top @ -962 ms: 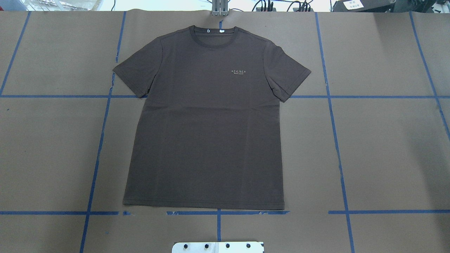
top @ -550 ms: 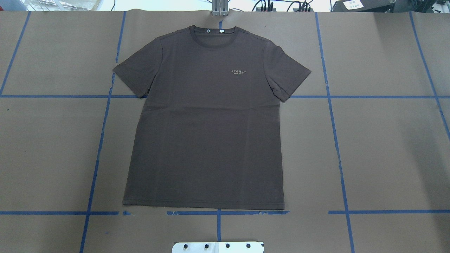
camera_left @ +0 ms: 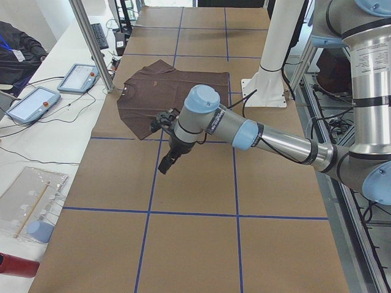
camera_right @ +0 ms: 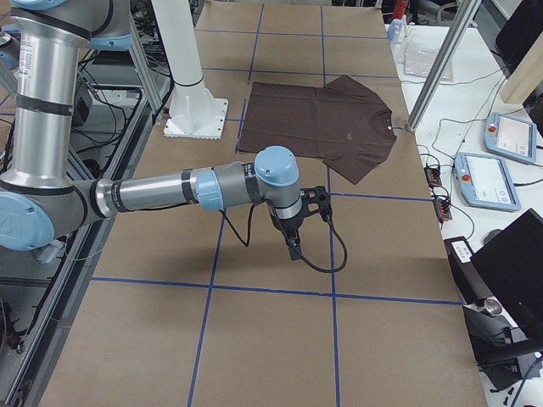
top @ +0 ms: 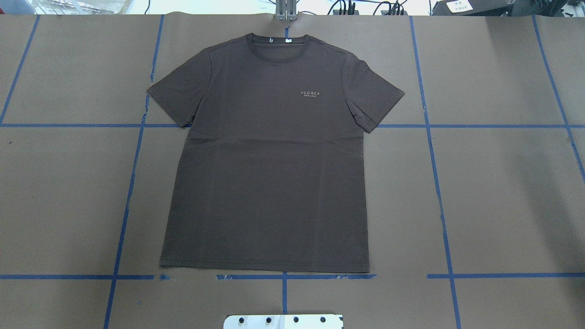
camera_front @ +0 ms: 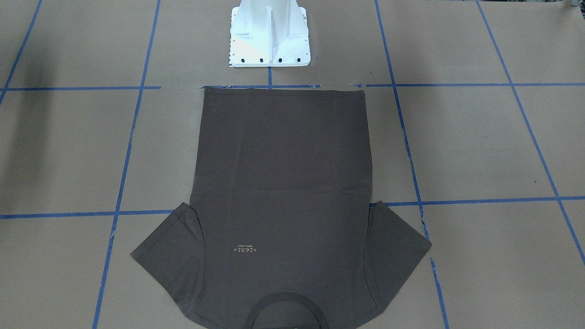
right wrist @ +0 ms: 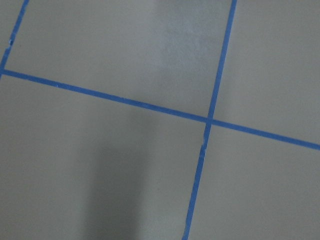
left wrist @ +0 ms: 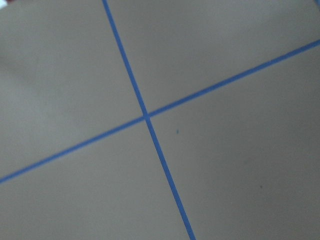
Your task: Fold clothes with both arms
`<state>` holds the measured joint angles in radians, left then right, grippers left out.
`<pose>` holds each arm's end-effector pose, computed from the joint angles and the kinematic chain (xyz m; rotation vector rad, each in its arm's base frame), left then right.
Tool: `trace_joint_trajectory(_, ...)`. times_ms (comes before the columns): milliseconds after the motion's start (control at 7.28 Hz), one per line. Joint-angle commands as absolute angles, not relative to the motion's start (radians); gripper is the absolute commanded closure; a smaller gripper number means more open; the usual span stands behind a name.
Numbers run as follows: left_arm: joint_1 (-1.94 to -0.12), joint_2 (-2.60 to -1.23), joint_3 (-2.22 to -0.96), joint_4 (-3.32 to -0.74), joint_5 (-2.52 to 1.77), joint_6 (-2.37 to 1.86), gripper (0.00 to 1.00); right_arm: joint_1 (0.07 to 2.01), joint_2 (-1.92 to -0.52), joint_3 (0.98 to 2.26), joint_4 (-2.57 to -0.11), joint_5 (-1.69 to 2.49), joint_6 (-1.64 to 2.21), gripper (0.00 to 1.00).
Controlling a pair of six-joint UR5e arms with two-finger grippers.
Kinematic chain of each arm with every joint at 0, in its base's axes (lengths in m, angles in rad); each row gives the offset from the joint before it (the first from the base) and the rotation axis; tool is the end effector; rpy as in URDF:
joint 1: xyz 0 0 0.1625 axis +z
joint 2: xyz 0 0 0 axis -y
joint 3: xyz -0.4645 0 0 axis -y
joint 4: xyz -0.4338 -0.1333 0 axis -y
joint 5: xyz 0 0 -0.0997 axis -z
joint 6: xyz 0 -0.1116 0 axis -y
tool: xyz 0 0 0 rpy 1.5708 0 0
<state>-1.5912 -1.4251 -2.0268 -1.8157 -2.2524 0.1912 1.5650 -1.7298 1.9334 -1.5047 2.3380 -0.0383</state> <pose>-0.0727 -0.4747 0.5107 0.6028 0.6060 0.3494 0.0531 -0.4691 0.5843 0.2688 -0.7585 -0.1451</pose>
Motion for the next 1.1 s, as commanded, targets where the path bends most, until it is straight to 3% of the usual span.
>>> trace_joint_trajectory(0,-1.591,-1.485,-1.944,-1.893,-2.252,0.190,0.00,1.565,-1.683,1.892,-1.488,2.438,0.021,0.00)
trace_joint_trajectory(275,-1.591,-1.482,-1.957,-1.894,-2.253,0.184,0.00,1.539,-1.620,1.846,-1.320,2.510,0.138,0.00)
trace_joint_trajectory(687,-1.592,-1.477,-1.970,-1.896,-2.253,0.184,0.00,1.432,-1.338,1.645,-1.307,2.505,0.335,0.00)
trace_joint_trajectory(962,-1.592,-1.468,-1.993,-1.894,-2.253,0.181,0.00,1.335,-1.240,1.631,-1.305,2.432,0.524,0.01)
